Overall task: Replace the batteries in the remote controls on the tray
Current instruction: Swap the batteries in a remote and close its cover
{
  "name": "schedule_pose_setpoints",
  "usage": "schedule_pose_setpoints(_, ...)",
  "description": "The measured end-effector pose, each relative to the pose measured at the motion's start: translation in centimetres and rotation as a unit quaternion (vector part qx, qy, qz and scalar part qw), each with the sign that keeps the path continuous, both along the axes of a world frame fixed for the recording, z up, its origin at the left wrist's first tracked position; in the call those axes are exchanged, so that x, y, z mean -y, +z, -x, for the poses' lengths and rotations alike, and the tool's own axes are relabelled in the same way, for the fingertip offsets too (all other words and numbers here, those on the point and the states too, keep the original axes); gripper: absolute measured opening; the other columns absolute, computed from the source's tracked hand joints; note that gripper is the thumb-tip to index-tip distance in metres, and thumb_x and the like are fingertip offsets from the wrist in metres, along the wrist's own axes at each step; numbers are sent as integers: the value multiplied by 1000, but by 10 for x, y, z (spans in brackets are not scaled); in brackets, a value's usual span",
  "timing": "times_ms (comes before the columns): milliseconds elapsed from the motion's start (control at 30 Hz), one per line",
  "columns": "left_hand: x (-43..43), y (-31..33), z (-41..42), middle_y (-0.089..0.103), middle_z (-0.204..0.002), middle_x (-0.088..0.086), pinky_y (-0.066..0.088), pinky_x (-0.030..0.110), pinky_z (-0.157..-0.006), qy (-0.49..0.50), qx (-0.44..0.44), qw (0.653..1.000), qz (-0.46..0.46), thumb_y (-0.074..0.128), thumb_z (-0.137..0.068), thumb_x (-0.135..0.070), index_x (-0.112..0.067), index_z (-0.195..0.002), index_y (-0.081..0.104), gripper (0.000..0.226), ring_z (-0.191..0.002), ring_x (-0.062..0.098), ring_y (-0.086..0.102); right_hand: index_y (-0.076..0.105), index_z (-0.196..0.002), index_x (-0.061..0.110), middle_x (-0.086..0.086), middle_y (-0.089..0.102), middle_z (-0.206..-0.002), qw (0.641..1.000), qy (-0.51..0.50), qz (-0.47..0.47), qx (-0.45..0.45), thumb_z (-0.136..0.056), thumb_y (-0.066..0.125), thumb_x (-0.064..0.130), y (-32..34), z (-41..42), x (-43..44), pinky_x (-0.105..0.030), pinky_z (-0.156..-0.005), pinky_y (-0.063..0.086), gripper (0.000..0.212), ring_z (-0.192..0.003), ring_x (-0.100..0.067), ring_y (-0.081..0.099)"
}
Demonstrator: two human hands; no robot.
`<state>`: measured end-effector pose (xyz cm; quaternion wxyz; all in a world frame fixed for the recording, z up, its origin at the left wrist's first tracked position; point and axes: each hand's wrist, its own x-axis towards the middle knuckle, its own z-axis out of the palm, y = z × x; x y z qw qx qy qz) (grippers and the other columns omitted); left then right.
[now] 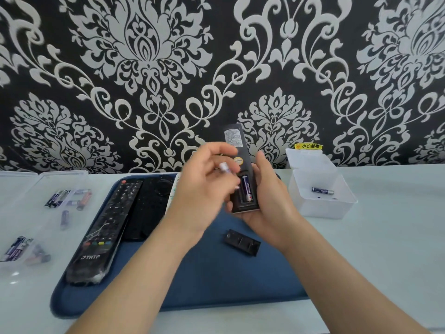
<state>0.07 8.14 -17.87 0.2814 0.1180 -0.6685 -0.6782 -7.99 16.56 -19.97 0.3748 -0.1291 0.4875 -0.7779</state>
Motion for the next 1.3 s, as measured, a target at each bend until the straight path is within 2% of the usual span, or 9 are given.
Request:
schedule_pose_setpoints(100, 13, 6, -2, 49, -69, 4, 37, 21, -50, -10, -44, 951, -307, 32, -78, 9, -10, -91, 55, 33, -56, 15, 42, 63, -94, 9, -15, 60, -73, 999, -2, 9, 43, -99, 38, 55, 1, 3, -1, -28, -50, 46, 52, -60, -24, 52)
schedule_pose_setpoints(167, 19, 5, -5, 39, -67, 2, 26, 19, -43, -10, -38, 941, -337, 31, -74, 5, -13, -82, 52, 28, -49, 12, 33, 61, -95, 8, -16, 59, -73, 999, 2, 9, 49, -99, 38, 55, 1, 4, -1, -27, -49, 47, 53, -59, -25, 51)
schedule_pose_setpoints(233, 17, 6, -7, 37, -64, 1, 17, 18, -39, -6, -20, 966, -256, 37, -69, 0, -15, -74, 52, 21, -43, 9, 27, 61, -96, 8, -16, 59, -74, 999, 7, 7, 45, -99, 37, 56, 1, 5, -1, -28, -49, 47, 53, -59, -24, 52)
schedule_pose_setpoints(300, 12, 7, -8, 46, -64, 2, 23, 15, -37, 24, 14, 998, -47, 48, -66, -3, -16, -71, 56, 16, -40, 8, 33, 63, -94, 9, -15, 60, -74, 1000, 6, -1, 30, -99, 37, 56, -1, 4, 0, -30, -51, 47, 54, -60, -24, 53)
schedule_pose_setpoints(433, -3, 1, -5, 60, -71, -10, 34, 12, -49, 41, 83, 962, 258, 72, -73, -8, -24, -79, 58, 21, -44, 3, 41, 70, -77, 20, -6, 63, -72, 1000, -3, -20, -19, -101, 34, 54, -2, 3, 1, -30, -59, 48, 55, -67, -20, 62)
schedule_pose_setpoints(667, -9, 6, -8, 47, -52, -41, 31, 1, -53, 52, 115, 921, 368, 74, -75, -5, -20, -86, 60, 24, -50, -18, 43, 68, -86, 16, -10, 64, -79, 998, -14, -43, -46, -101, 35, 53, -3, 4, 1, -31, -60, 50, 52, -79, -24, 61)
schedule_pose_setpoints(833, -4, 2, -7, 61, -88, -14, 37, 8, -65, 59, 121, 892, 431, 75, -73, -18, -31, -98, 62, 31, -69, -12, 50, 66, -87, 14, -9, 64, -81, 997, -9, -45, -62, -101, 35, 53, -4, 4, 1, -34, -65, 51, 52, -85, -25, 63)
schedule_pose_setpoints(1067, 5, 5, -10, 60, -77, -8, 49, 34, -73, 70, 152, 840, 517, 63, -69, -42, -26, -92, 72, 30, -74, 11, 57, 68, -101, 11, -9, 63, -77, 997, -2, -37, -65, -101, 33, 54, -4, 4, 1, -31, -61, 50, 56, -76, -22, 60)
schedule_pose_setpoints(1300, -1, 5, -9, 55, -69, -6, 48, 37, -60, 70, 175, 796, 576, 54, -72, -46, -23, -83, 68, 29, -66, 14, 54, 68, -103, 8, -26, 66, -114, 990, -18, -81, -113, -99, 34, 58, -3, 0, 2, -58, -92, 49, 60, -102, -41, 67)
